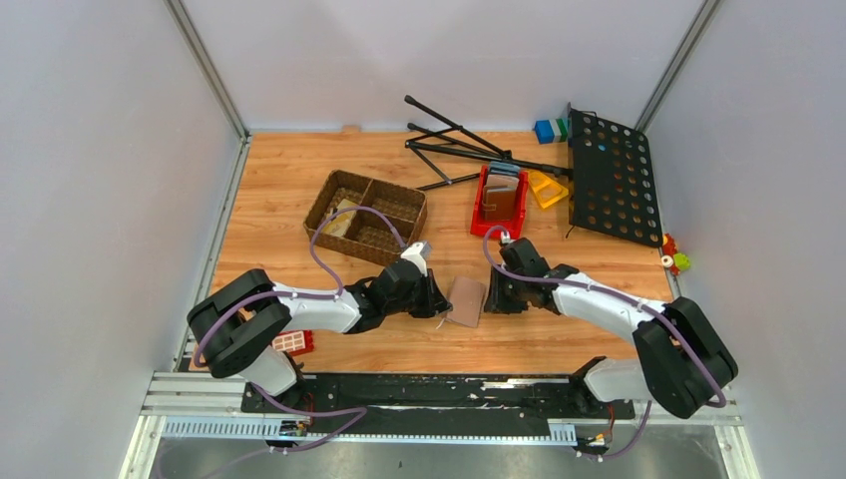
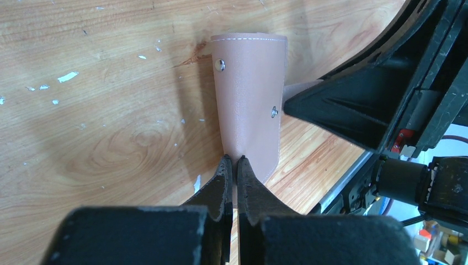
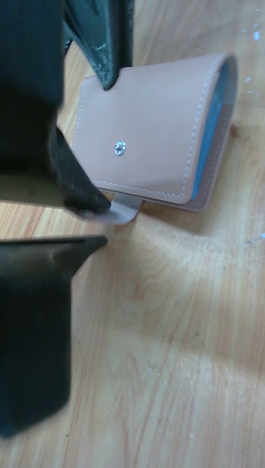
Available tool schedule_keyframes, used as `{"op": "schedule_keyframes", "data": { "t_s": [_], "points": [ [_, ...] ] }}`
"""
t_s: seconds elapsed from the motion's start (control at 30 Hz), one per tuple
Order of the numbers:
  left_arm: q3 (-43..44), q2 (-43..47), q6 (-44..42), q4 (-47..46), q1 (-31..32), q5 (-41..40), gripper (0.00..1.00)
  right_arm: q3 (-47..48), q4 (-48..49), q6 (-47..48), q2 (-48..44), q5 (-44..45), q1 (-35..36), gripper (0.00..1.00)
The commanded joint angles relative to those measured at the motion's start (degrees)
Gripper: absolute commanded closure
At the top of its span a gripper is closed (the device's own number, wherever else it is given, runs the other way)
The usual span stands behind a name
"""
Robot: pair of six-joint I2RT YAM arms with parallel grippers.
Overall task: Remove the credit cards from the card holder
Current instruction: Open the card holder at the center of the board.
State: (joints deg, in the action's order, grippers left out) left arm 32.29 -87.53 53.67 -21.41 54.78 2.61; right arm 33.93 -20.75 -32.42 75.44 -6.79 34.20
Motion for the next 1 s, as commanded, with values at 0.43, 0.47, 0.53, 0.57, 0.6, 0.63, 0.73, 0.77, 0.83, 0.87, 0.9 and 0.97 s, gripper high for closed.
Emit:
{"op": "schedule_keyframes", "data": {
  "t_s": [0.43,0.47,0.53,0.57,0.6,0.63,0.73,0.77,0.83,0.87,0.9,0.97],
  "points": [
    [2.8,8.7,-14.0,13.0,0.8,-3.1,0.26,0.9,3.0,3.2,-11.3,-9.1,-0.1,1.00],
    [2.8,9.2,-14.6,12.0,0.8,-1.6,0.17,1.1,2.9,3.4,-11.1,-9.5,-0.2,1.00],
    [3.3,9.6,-15.3,10.6,0.8,1.2,0.08,1.5,2.9,3.9,-10.7,-10.5,-0.2,1.00],
    [3.7,9.4,-15.2,10.0,0.8,2.2,0.05,1.8,2.9,4.0,-10.5,-10.8,-0.1,1.00],
    [4.5,9.1,-15.1,10.0,0.7,2.5,0.03,2.0,2.7,4.2,-10.2,-10.9,-0.1,1.00],
    [5.2,8.4,-15.0,10.5,0.8,2.6,0.03,2.2,2.5,4.2,-10.0,-11.0,-0.1,1.00],
    [6.4,7.0,-14.5,10.5,0.7,3.6,0.03,2.4,2.5,4.4,-10.0,-11.2,-0.1,1.00],
    [6.5,6.7,-14.4,9.8,0.7,4.5,0.03,2.4,2.6,4.5,-10.1,-11.5,-0.1,1.00],
    [6.4,6.5,-14.4,8.4,0.8,6.2,0.00,2.4,2.7,4.6,-10.5,-11.8,-0.1,1.00],
    [6.5,6.5,-14.4,8.4,0.8,6.3,0.00,2.5,2.6,4.7,-10.8,-11.8,-0.1,1.00],
    [6.9,6.5,-14.6,9.0,0.7,6.0,0.00,2.5,2.5,4.9,-11.0,-11.8,-0.1,1.00],
    [8.2,5.9,-15.8,11.8,0.7,4.4,0.00,2.8,2.2,5.0,-11.4,-11.9,-0.1,1.00]
  ]
}}
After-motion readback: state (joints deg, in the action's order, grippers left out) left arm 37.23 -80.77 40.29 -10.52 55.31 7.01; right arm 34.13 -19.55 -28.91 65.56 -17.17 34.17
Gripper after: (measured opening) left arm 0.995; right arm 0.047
